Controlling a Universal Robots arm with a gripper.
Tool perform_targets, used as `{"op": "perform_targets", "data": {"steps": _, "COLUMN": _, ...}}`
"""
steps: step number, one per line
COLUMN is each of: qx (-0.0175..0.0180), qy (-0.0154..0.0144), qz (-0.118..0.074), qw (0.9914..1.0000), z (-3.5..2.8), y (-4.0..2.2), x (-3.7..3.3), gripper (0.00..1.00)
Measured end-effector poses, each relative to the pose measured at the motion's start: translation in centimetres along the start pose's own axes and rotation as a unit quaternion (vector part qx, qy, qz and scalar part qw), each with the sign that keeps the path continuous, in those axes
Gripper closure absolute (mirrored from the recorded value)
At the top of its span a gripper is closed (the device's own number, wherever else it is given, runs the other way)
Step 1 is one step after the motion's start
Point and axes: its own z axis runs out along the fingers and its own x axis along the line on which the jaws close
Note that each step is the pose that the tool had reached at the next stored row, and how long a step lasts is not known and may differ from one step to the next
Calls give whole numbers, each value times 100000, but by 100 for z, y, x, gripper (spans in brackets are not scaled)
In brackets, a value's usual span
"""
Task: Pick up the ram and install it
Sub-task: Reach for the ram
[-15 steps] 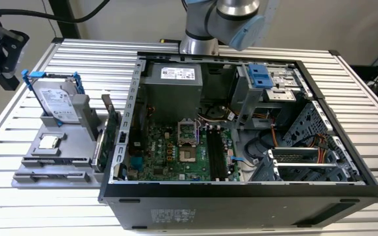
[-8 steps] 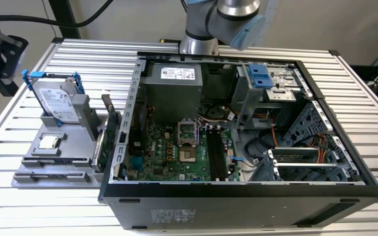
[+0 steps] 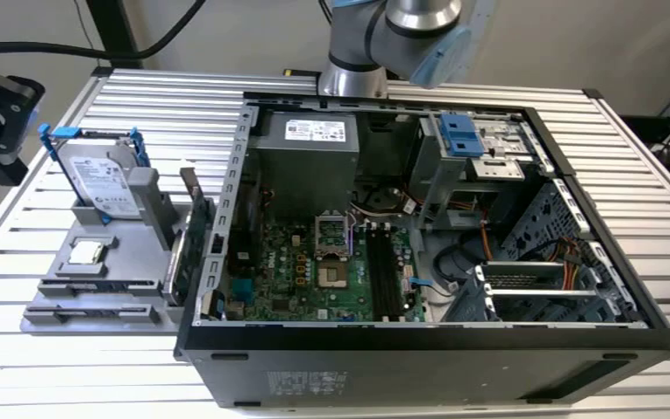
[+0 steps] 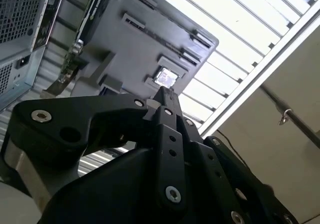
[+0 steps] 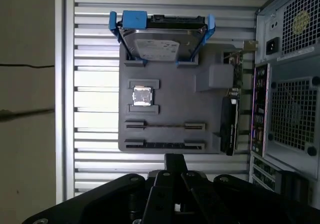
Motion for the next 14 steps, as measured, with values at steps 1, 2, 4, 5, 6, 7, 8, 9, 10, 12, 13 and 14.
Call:
{"op": "perform_targets", "data": {"steps": 1, "qx": -1, "qy": -1, "qz": -12, "qw": 100000, "z": -1, "y": -19, "x": -1, "gripper": 100}}
{"op": "perform_targets", "data": {"steps": 2, "qx": 1, "qy": 2, "qz": -27, "qw": 100000, "z": -2, "y": -36, "x": -2, "gripper": 100}}
{"op": "perform_targets", "data": {"steps": 4, "qx": -3, "qy": 0, "qz": -31, "qw": 100000, "z": -3, "y": -62, "x": -2, "gripper": 100}}
{"op": "perform_targets", "data": {"steps": 5, "qx": 2, "qy": 1, "qz": -30, "qw": 100000, "z": -3, "y": -66, "x": -1, "gripper": 100}}
{"op": "perform_targets", "data": {"steps": 6, "qx": 0, "qy": 0, "qz": -26, "qw": 100000, "z": -3, "y": -66, "x": -1, "gripper": 100}}
{"op": "perform_targets", "data": {"steps": 7, "qx": -2, "qy": -2, "qz": -21, "qw": 100000, "z": -3, "y": -66, "x": -1, "gripper": 100}}
{"op": "perform_targets", "data": {"steps": 8, "qx": 0, "qy": 3, "qz": -25, "qw": 100000, "z": -4, "y": -67, "x": -2, "gripper": 100}}
{"op": "perform_targets", "data": {"steps": 9, "qx": 2, "qy": 4, "qz": -28, "qw": 100000, "z": -4, "y": -68, "x": -2, "gripper": 100}}
{"op": "perform_targets", "data": {"steps": 10, "qx": 0, "qy": -1, "qz": -29, "qw": 100000, "z": -3, "y": -68, "x": -2, "gripper": 100}}
{"op": "perform_targets", "data": {"steps": 12, "qx": -2, "qy": 35, "qz": -28, "qw": 100000, "z": -3, "y": -68, "x": -2, "gripper": 100}}
{"op": "perform_targets", "data": {"steps": 13, "qx": -1, "qy": 37, "qz": -28, "qw": 100000, "z": -3, "y": -68, "x": -1, "gripper": 100}}
{"op": "perform_targets", "data": {"steps": 14, "qx": 2, "qy": 39, "qz": -26, "qw": 100000, "z": -3, "y": -68, "x": -1, "gripper": 100}}
